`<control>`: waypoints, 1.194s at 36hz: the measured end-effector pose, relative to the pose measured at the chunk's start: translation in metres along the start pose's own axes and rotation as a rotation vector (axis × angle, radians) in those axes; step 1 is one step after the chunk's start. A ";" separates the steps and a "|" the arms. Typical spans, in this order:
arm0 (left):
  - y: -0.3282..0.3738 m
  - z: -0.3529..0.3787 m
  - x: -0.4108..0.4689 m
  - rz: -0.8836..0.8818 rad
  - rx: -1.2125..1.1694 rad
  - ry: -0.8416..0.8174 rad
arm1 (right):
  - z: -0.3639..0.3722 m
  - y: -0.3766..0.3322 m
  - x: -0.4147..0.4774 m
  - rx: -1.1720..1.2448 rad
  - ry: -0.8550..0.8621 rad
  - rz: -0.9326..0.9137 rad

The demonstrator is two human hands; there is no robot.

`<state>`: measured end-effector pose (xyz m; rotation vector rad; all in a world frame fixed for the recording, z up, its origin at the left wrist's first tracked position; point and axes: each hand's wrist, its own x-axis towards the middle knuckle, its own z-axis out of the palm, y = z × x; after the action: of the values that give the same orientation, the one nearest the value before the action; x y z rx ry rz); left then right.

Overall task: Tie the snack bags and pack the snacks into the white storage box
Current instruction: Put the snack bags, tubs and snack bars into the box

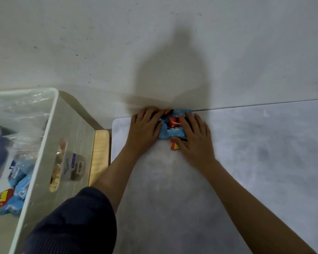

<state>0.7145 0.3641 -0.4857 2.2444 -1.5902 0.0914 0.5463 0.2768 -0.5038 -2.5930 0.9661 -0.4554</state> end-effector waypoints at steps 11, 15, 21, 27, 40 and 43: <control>0.003 0.002 0.007 -0.007 -0.258 -0.091 | -0.005 0.009 0.015 0.055 -0.039 -0.084; 0.005 -0.001 0.012 -0.022 -0.314 -0.161 | -0.006 0.013 0.011 0.091 0.003 -0.084; 0.019 -0.011 0.018 -0.047 -0.272 -0.275 | -0.013 0.017 0.003 0.109 0.023 -0.046; 0.030 -0.008 0.015 0.012 -0.183 -0.356 | -0.021 0.019 0.002 0.136 -0.046 -0.027; 0.021 -0.013 -0.019 -0.045 -0.112 -0.320 | -0.020 0.026 -0.006 -0.008 -0.130 -0.054; 0.023 -0.013 -0.022 -0.036 -0.093 -0.312 | -0.020 0.025 -0.006 -0.038 -0.149 -0.063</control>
<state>0.6878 0.3819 -0.4730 2.2985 -1.6647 -0.3522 0.5200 0.2588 -0.4975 -2.6538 0.8534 -0.2576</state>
